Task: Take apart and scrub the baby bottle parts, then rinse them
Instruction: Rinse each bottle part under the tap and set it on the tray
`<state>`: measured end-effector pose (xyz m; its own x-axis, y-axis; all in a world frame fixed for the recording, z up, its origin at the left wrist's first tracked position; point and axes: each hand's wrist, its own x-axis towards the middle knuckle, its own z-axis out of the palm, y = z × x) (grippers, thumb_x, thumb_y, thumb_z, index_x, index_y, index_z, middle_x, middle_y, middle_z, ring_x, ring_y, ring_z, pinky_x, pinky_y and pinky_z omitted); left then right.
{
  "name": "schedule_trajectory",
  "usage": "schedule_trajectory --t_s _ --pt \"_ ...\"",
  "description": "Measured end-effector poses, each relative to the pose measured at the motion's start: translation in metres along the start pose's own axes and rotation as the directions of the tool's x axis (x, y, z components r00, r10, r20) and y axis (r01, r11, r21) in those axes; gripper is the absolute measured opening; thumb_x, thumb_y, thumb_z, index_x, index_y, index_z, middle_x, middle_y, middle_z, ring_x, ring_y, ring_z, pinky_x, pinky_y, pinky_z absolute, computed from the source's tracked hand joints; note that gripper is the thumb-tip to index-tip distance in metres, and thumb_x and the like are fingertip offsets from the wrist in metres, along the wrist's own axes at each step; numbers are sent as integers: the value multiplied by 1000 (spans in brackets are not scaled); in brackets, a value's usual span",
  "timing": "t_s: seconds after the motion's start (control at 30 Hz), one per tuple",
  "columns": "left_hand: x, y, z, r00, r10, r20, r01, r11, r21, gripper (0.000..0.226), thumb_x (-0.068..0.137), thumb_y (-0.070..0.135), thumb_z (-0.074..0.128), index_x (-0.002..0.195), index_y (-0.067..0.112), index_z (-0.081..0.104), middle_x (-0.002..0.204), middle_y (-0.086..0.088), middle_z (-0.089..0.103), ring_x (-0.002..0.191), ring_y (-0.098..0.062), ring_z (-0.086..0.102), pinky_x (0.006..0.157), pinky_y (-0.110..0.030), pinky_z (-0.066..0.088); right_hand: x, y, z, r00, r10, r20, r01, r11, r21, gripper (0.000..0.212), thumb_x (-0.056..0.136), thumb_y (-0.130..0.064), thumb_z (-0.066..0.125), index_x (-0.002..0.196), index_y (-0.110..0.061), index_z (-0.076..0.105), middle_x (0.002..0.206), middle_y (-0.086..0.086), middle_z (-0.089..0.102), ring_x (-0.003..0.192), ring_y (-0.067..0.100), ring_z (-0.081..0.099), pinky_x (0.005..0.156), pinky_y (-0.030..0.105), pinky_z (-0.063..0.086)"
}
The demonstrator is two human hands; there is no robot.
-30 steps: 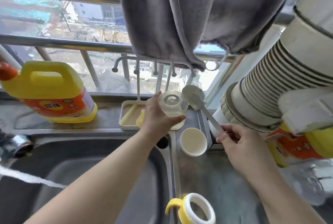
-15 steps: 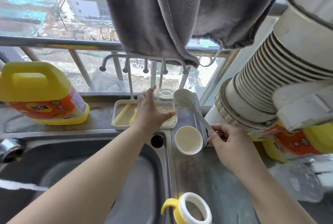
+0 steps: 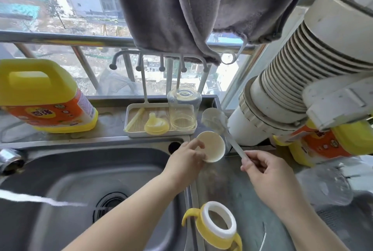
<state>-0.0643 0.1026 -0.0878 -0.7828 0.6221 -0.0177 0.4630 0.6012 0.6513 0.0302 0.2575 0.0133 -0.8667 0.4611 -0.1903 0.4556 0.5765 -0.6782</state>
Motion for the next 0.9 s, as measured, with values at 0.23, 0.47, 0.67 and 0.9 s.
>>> schedule_trajectory --t_s 0.23,0.47,0.67,0.9 --pt "-22 -7 -3 987 -28 -159 -18 961 -278 9 80 14 64 77 7 70 78 0 61 68 -13 48 63 -21 37 -14 2 1 1000 -1 11 1 1000 4 15 88 -28 61 81 -41 59 68 -18 67 71 -1 61 62 18 45" --pt "-99 -18 -58 956 -220 -194 113 888 -447 25 84 26 70 68 8 65 75 -3 58 66 -13 50 60 -17 37 -37 -28 21 988 -11 154 6 1000 30 10 89 -27 61 84 -37 61 70 -15 69 71 -2 63 62 17 45" --pt "-203 -58 -88 847 -518 -116 359 720 -594 29 70 43 64 68 14 67 73 -4 58 63 -7 52 60 -16 38 -73 -58 76 943 -52 327 59 998 -11 17 87 -22 64 77 -35 67 68 -9 70 64 8 64 64 22 51" --pt "-252 -100 -132 749 -654 -105 431 602 -673 17 84 12 69 68 12 64 50 13 53 48 0 44 50 -11 33 -110 -95 121 889 -198 414 220 976 -5 22 85 -26 65 79 -47 64 62 -21 62 62 1 56 60 12 42"
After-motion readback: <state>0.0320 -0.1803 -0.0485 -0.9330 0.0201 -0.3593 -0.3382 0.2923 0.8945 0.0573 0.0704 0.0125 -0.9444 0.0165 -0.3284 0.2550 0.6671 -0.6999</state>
